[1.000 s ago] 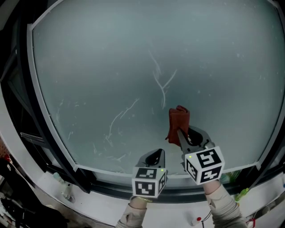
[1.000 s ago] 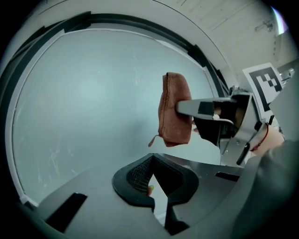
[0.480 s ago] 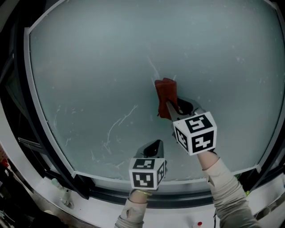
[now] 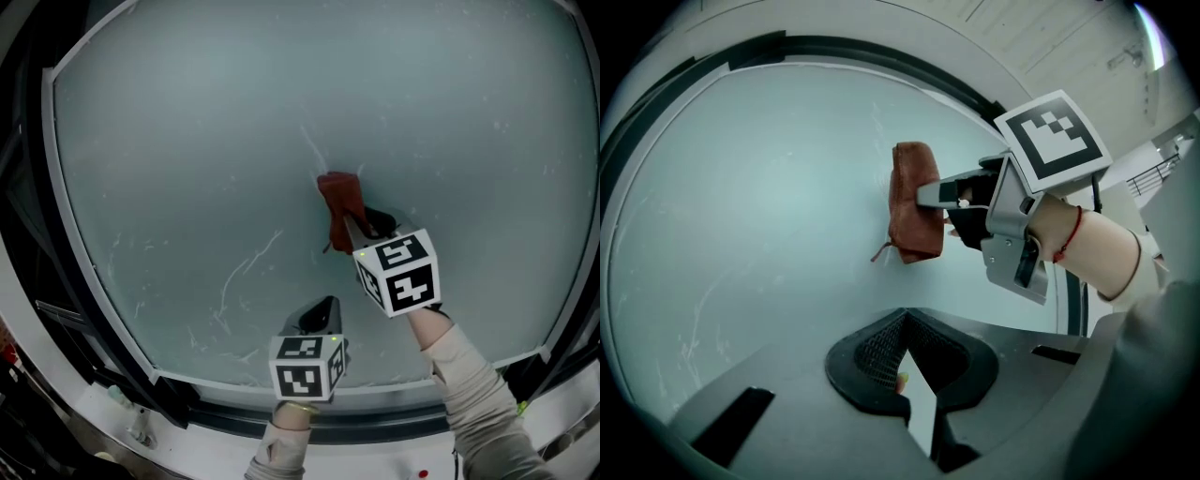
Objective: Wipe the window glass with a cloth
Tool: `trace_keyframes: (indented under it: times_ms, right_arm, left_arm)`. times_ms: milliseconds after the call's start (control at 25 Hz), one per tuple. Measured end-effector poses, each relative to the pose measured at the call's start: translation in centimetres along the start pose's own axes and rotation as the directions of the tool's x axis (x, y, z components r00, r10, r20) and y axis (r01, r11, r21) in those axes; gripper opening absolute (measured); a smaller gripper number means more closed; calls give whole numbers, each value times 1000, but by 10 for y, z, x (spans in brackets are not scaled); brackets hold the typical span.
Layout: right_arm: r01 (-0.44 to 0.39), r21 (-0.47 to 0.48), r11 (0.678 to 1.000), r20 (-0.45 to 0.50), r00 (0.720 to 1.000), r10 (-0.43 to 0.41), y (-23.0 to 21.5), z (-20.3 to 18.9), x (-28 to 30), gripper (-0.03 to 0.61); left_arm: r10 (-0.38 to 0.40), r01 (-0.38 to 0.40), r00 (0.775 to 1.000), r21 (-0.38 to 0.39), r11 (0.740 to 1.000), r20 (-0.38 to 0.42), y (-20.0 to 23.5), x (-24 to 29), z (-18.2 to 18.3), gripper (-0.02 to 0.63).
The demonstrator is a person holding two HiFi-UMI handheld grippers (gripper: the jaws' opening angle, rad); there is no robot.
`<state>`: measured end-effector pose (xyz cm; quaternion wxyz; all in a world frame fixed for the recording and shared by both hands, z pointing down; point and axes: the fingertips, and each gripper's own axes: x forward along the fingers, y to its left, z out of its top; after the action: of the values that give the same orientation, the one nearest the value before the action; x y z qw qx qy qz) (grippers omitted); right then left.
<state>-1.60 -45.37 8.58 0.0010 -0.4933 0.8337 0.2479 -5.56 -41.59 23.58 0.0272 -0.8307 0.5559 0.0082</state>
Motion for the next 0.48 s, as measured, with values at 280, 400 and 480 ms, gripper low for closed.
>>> trace_keyframes:
  times_ms: [280,400,480]
  right_arm:
    - [97,8,995,-34,995,-97,-52,-21,-21,49]
    - [148,-3,989,-54,988,-148,-80,-31,-34,49]
    - [179,-15,984,-66,982,-179,-98,-36,-42,49]
  left_arm:
    - [-24,24,1000,5,1000,-20,-14,13,-12,4]
    - [-37,37,999,9,999,-21,-23,16,-14,3]
    - [-43,43,999,14,999,-22,-27,18,-16,3]
